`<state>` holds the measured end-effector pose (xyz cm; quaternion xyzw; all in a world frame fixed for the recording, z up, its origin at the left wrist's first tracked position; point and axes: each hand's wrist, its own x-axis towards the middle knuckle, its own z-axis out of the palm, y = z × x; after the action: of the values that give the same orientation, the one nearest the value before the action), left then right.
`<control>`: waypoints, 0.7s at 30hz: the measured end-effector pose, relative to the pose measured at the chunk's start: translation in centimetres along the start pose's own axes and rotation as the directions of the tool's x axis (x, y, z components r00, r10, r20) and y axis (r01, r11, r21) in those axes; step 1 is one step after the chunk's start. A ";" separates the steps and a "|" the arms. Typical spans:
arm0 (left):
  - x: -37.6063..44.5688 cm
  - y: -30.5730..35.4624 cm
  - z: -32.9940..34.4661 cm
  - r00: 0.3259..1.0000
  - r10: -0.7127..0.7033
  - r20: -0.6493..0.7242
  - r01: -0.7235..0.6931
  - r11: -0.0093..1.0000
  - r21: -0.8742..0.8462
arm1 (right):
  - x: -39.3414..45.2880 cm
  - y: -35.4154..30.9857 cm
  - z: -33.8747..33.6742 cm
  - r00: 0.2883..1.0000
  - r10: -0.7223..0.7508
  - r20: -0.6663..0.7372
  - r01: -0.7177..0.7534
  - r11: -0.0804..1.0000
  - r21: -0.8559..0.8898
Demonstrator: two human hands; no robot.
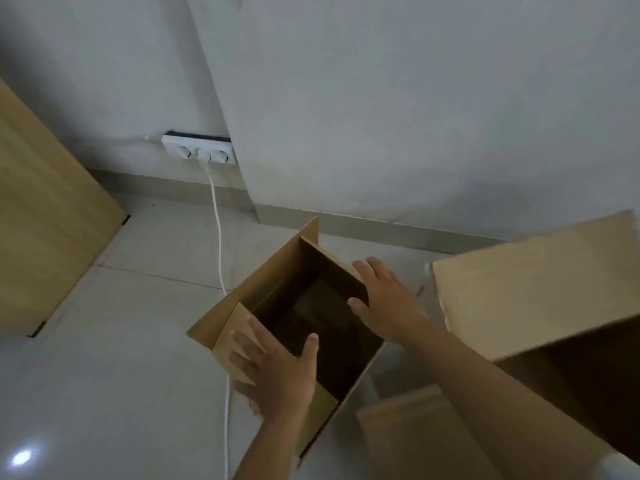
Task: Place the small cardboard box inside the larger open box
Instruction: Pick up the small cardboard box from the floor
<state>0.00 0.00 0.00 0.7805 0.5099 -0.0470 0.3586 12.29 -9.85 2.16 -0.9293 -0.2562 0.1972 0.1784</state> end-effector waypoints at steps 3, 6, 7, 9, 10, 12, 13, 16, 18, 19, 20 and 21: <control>1.7 -0.9 2.1 0.997 -0.073 -0.021 0.073 0.997 -0.032 | 2.4 0.7 2.7 0.999 -0.006 -0.041 0.003 0.997 -0.072; 2.9 -2.2 4.0 0.998 -0.063 -0.011 0.062 0.996 -0.057 | 4.4 1.8 4.4 1.000 -0.007 -0.026 0.001 0.981 -0.196; 3.3 -2.8 4.3 0.998 -0.063 0.005 0.064 0.994 -0.086 | 4.9 2.3 4.8 1.000 -0.003 -0.022 -0.002 0.972 -0.235; 3.7 -3.3 4.8 0.998 -0.055 0.033 0.060 0.987 -0.150 | 5.6 3.0 5.2 1.000 0.019 0.013 -0.015 0.961 -0.276; 3.7 -3.3 4.8 0.998 -0.044 0.035 0.049 0.986 -0.158 | 5.9 3.2 5.4 0.999 0.023 0.029 -0.014 0.956 -0.294; 3.7 -3.2 4.8 1.000 -0.001 0.012 0.003 0.990 -0.138 | 6.2 3.4 5.7 1.000 -0.004 0.021 0.011 0.940 -0.341; 3.6 -3.1 4.6 1.000 0.015 -0.006 -0.015 0.991 -0.129 | 6.3 3.5 5.6 1.000 -0.029 0.005 0.028 0.930 -0.366; 3.5 -3.4 2.8 0.997 0.068 -0.047 -0.073 0.991 -0.116 | 6.2 3.0 4.7 0.997 -0.079 -0.019 0.067 0.924 -0.376; 3.7 -3.8 1.0 0.995 0.079 -0.063 -0.085 0.992 -0.093 | 5.9 2.2 4.1 0.997 -0.077 -0.025 0.064 0.935 -0.349; 3.8 -4.2 -0.2 0.994 0.080 -0.078 -0.085 0.994 -0.071 | 5.6 1.8 3.8 0.997 -0.071 -0.036 0.055 0.942 -0.331; 3.7 -4.4 -1.4 0.992 0.087 -0.092 -0.092 0.994 -0.051 | 5.2 1.3 3.5 0.997 -0.061 -0.048 0.043 0.949 -0.313; 3.6 -4.7 -2.6 0.988 0.107 -0.108 -0.110 0.994 -0.025 | 4.8 0.9 3.2 0.996 -0.053 -0.068 0.031 0.955 -0.295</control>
<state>-2.89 5.40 -2.06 0.8030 0.4857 0.0221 0.3448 15.01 -7.19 -2.26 -0.9466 -0.2955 0.1181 0.0521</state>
